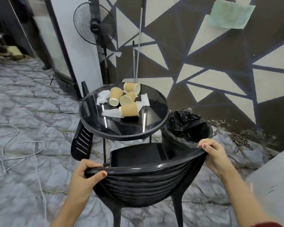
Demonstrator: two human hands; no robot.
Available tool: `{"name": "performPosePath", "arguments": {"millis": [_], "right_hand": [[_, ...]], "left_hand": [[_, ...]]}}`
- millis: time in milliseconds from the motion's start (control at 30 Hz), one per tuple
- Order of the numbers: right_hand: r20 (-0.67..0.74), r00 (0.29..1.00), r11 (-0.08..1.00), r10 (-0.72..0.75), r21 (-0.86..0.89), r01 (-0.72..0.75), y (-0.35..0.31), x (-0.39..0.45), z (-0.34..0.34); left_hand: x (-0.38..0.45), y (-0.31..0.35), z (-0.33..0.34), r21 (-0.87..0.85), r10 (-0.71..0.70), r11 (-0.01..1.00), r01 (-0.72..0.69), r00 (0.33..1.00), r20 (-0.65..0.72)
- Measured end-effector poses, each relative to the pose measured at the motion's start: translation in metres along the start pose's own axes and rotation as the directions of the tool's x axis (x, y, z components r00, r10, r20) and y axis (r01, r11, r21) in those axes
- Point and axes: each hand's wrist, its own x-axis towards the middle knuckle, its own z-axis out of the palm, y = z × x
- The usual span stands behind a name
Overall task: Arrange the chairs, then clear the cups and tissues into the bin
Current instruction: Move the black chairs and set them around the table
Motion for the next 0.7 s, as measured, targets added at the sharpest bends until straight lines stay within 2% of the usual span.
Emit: {"name": "performPosePath", "arguments": {"millis": [133,300,400,533,700], "right_hand": [[0.070,0.994,0.995,0.085,-0.058,-0.081,-0.004,0.015,-0.028],[0.119,0.971,0.971,0.207,-0.149,-0.188,0.000,0.001,-0.089],[0.200,0.943,0.955,0.268,-0.185,-0.232,0.008,-0.013,-0.107],[0.171,0.958,0.971,0.229,-0.113,-0.212,0.016,-0.024,-0.101],[0.145,0.975,0.984,0.170,-0.085,-0.159,0.025,-0.030,-0.080]], "left_hand": [[-0.018,-0.015,0.026,0.019,-0.027,0.999,0.028,0.998,-0.058],[-0.039,-0.031,0.055,0.105,-0.030,0.994,0.030,1.000,-0.006],[-0.042,-0.029,0.052,0.126,-0.022,0.992,0.019,0.999,0.024],[-0.031,-0.019,0.048,0.113,-0.053,0.993,0.042,0.994,0.098],[-0.012,-0.012,0.030,0.127,-0.048,0.991,0.035,0.994,0.100]]}}
